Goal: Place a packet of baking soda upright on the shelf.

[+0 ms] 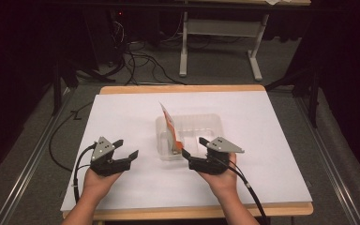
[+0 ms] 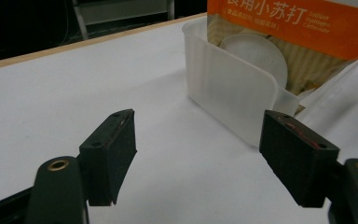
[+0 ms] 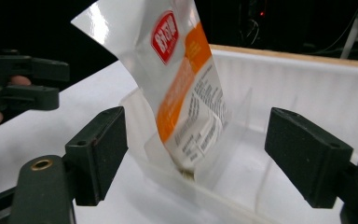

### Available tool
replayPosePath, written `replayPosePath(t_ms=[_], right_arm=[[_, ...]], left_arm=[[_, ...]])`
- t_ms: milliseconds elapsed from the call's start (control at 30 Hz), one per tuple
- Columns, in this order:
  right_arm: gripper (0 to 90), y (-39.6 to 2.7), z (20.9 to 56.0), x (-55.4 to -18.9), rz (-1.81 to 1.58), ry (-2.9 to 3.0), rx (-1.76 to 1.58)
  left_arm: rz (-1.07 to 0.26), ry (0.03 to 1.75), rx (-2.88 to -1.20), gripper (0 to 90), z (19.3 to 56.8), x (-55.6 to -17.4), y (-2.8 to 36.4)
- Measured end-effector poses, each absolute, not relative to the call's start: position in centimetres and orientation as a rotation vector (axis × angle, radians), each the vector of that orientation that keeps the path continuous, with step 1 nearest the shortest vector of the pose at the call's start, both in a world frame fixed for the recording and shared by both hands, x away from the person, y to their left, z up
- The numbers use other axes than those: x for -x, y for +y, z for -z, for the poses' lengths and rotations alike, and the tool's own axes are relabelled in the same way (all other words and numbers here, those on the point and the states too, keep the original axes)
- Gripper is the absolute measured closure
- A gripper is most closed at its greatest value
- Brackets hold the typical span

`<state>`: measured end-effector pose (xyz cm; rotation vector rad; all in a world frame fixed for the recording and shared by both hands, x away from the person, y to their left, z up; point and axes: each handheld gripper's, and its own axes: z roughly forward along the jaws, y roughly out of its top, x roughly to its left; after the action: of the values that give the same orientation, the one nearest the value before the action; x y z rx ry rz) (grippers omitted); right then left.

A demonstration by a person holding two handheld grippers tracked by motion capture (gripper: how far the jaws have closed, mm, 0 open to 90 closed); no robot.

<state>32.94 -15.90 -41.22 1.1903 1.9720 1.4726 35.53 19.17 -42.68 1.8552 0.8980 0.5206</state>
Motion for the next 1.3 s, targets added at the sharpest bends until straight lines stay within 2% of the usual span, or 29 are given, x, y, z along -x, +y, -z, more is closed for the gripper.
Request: replayPosePath(t_ms=[200, 333, 367, 400, 467, 500, 567, 733, 867, 1100, 1300], right_arm=[[21.4, -19.3, 41.0, -31.5, -1.426, 1.942, -1.196], [24.3, -24.0, 40.7, -30.7, -1.375, 1.872, -1.254], [24.3, -24.0, 40.7, -30.7, -1.375, 1.872, -1.254], [24.9, -26.2, 40.7, -30.4, -1.332, 1.837, -1.277], [25.0, -27.4, 40.7, -30.2, -1.303, 1.818, -1.29], [26.2, -29.9, 41.1, -29.7, -1.251, 1.775, -1.318], [27.8, -32.2, 42.0, -28.9, -1.206, 1.727, -1.339], [29.3, -36.2, 43.6, -28.8, -1.095, 1.657, -1.443], [29.7, -36.4, 44.4, -29.4, -1.108, 1.654, -1.498], [29.5, -34.4, 44.1, -29.5, -1.122, 1.73, -1.427], [30.1, -34.8, 44.2, -29.5, -1.113, 1.723, -1.443]], left_arm=[[-0.523, 0.906, -1.863, 27.5, 42.8, -35.6, 19.1], [-0.527, 0.906, -1.873, 27.5, 42.9, -35.5, 19.0], [-0.527, 0.907, -1.874, 27.5, 42.9, -35.5, 19.0], [-0.525, 0.907, -1.876, 27.5, 42.9, -35.5, 19.0], [-0.526, 0.906, -1.883, 27.5, 43.1, -35.6, 19.0], [-0.525, 0.907, -1.885, 27.4, 43.1, -35.6, 19.0], [-0.518, 0.912, -1.897, 27.3, 43.3, -35.7, 19.0], [-0.474, 0.897, -1.96, 25.9, 43.9, -36.0, 18.2], [-0.514, 0.868, -1.972, 26.2, 43.8, -35.7, 17.6], [-0.504, 0.867, -1.977, 26.0, 43.9, -35.6, 17.6], [-0.503, 0.866, -1.973, 26.0, 43.8, -35.6, 17.7]])
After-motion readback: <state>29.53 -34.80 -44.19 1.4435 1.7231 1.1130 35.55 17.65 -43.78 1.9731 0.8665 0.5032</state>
